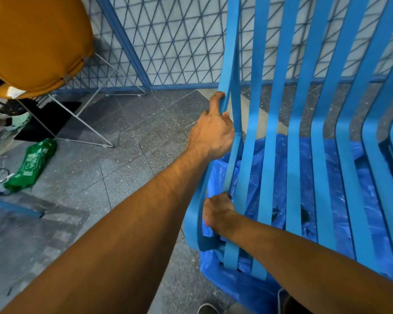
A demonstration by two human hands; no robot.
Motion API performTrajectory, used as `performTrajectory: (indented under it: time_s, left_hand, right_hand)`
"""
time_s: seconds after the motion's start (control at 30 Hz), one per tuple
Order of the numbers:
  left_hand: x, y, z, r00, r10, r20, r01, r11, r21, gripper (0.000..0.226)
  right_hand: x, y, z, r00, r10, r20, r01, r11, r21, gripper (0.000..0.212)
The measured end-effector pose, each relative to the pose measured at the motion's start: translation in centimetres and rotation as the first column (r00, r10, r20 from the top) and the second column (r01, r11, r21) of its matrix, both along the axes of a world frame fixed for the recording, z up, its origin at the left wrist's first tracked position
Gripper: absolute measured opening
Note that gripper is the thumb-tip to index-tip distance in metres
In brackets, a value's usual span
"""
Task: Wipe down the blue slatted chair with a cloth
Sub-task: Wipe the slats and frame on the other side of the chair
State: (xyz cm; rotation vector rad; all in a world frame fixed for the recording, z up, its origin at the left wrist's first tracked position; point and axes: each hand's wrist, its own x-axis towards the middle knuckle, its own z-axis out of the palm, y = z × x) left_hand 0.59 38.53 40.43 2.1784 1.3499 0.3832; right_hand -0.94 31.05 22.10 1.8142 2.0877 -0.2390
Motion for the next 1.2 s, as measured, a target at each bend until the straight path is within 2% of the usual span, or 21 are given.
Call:
performTrajectory:
  time_s: [0.07,0.2,0.37,0.57,0.7,0.9,1.07,1.2]
  left_hand:
    - [0.0,0.0,-0.1,1.000,-0.001,-0.009,0.001,1.000,0.016,0.049]
    - [0.2,0.1,-0.1,1.000,0.000,-0.017,0.001,1.000,0.029,0.049]
    - [0.2,0.2,-0.2,1.000,0.007,-0.028,-0.006,0.999,0.034,0.049]
    - [0.2,0.2,-0.1,1.000,0.007,-0.021,-0.006,1.000,0.027,0.050]
    - [0.1,-0.2,0.0,1.000,0.011,-0.025,-0.010,1.000,0.027,0.051]
    - [0.2,-0.3,0.2,0.999,0.007,-0.037,-0.006,1.000,0.024,0.050]
    - [0.1,-0.2,0.0,0.999,-0.007,-0.044,0.008,1.000,0.024,0.049]
    - [-0.1,0.0,-0.5,0.999,-0.006,-0.042,0.008,0.999,0.037,0.047]
  right_hand:
    - [1.1,1.0,0.2,0.999,-0.009,0.036,0.007,0.999,0.045,0.032]
    - [4.0,3.5,0.8,0.981,-0.179,-0.080,0.186,0.979,0.084,0.034]
    - [3.5,3.4,0.8,0.958,-0.262,-0.119,0.269,0.962,0.049,0.034]
    - [1.3,0.7,0.5,0.938,-0.237,-0.254,0.221,0.971,-0.091,0.035]
    - [-0.4,-1.6,0.0,0.935,-0.178,-0.307,0.163,0.984,-0.072,0.032]
    - [1.0,0.3,0.9,0.936,-0.218,-0.276,0.208,0.976,-0.067,0.033]
    - [3.5,3.3,0.8,0.966,-0.206,-0.157,0.211,0.977,0.017,0.036]
    - [5.5,6.2,-0.1,0.967,-0.234,-0.099,0.236,0.972,0.004,0.038]
